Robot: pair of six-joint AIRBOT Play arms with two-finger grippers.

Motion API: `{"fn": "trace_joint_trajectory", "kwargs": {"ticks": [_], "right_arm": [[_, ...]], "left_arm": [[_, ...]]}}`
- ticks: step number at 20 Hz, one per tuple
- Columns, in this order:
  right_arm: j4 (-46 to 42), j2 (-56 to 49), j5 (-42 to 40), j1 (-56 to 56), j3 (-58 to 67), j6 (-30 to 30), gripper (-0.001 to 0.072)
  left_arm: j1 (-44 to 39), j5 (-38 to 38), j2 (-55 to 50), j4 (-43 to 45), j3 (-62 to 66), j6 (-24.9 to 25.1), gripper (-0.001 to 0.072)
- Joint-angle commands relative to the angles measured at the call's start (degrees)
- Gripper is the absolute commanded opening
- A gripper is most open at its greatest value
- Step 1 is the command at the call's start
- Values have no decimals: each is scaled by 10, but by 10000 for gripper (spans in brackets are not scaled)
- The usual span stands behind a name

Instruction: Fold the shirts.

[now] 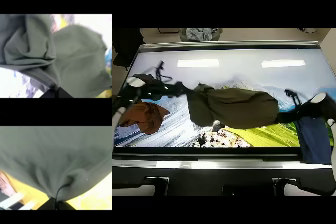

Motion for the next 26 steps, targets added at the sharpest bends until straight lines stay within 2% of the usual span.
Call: {"fn": "trace_joint_trajectory", "kwargs": {"ticks": [1,4,6,8,11,15,18,20,22,24,26], "right_arm": [[-29,100,13,1,192,-21,39],[-87,220,-38,1,393,-19,40],[-136,291,-69,1,465,21,39],[-160,352,-75,1,481,53,39],[-164,385,-56,1,481,54,39],[-168,378,-33,1,481,54,39],[-168,348,0,1,481,55,39],[-167,294,36,1,481,55,39],[-161,209,109,3,480,52,38],[-130,94,194,12,473,33,38],[-162,-14,172,48,431,38,38]], "left_arm": [[47,0,150,-2,79,4,26],[115,0,281,-1,201,-2,25],[161,1,352,14,260,-38,26],[186,12,407,27,275,-74,25],[196,16,454,64,275,-121,26],[196,13,463,70,285,-134,25],[196,-16,450,73,292,-146,25],[196,-77,421,112,291,-147,25],[196,-161,368,155,289,-155,25],[194,-218,294,157,256,-142,26],[170,-210,233,159,178,-101,26]]}}
